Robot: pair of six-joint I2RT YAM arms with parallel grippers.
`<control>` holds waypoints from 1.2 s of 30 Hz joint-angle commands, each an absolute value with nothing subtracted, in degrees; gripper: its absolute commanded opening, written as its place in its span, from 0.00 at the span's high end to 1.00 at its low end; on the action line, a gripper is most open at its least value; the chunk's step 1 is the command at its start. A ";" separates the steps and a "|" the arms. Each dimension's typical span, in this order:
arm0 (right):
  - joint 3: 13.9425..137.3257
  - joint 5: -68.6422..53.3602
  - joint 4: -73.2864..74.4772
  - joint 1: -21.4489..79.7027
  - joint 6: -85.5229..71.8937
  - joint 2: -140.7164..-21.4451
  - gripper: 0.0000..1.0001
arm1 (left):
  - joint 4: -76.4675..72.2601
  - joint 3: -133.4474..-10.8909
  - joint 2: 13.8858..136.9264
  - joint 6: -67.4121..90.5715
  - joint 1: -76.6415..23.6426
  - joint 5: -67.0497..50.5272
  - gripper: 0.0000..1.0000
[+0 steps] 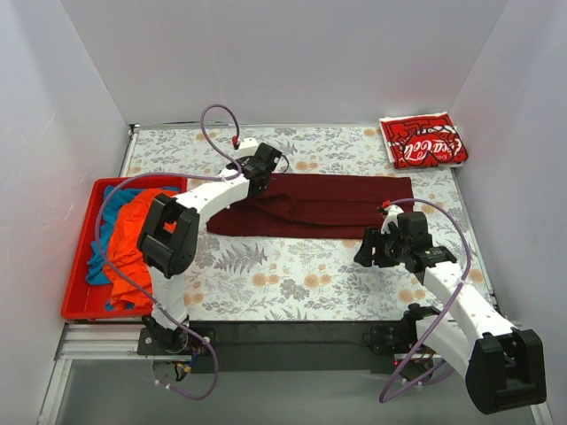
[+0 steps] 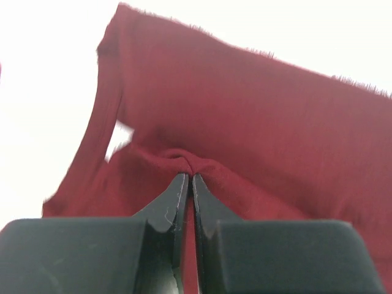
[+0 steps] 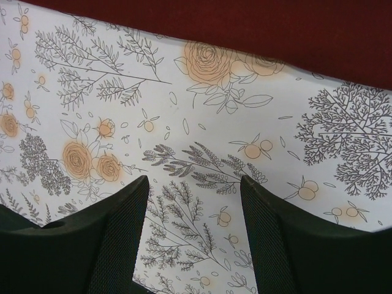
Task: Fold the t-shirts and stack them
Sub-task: Fold the tshirt
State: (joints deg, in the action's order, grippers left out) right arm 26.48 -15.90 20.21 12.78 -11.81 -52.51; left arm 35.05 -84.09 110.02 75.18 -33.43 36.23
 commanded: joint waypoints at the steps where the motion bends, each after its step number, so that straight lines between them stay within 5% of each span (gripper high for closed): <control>1: 29.44 -16.70 18.19 13.01 -10.37 -54.05 0.32 | 29.19 -90.60 113.46 67.77 -31.29 37.79 1.00; 8: 30.76 -15.21 17.84 12.92 -9.84 -58.52 0.32 | 22.86 -97.37 120.66 62.23 -29.36 36.04 1.00; 12: 32.60 -13.36 17.67 13.01 -10.55 -60.82 0.32 | 22.41 -97.91 122.25 63.01 -28.83 35.51 0.90; 20: 38.92 -4.13 17.40 11.43 -13.36 -64.95 0.32 | 25.39 -98.70 118.66 66.17 -27.33 35.51 0.45; 25: 43.41 -7.89 14.34 11.16 -12.57 -71.43 0.41 | 31.19 -95.02 110.14 70.31 -26.90 34.89 0.43; 30: 45.52 -12.65 10.38 11.25 -13.00 -78.56 0.60 | 31.21 -78.87 96.00 72.07 -26.89 34.45 0.43; 36: 47.99 -12.57 7.91 11.34 -13.36 -87.08 0.66 | 26.72 -61.03 81.15 71.28 -26.90 34.72 0.42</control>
State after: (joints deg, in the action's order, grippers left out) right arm 44.88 -11.53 11.70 11.27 -13.06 -84.14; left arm 28.27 -68.40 86.80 70.96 -26.96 33.85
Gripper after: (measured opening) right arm 0.344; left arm 0.572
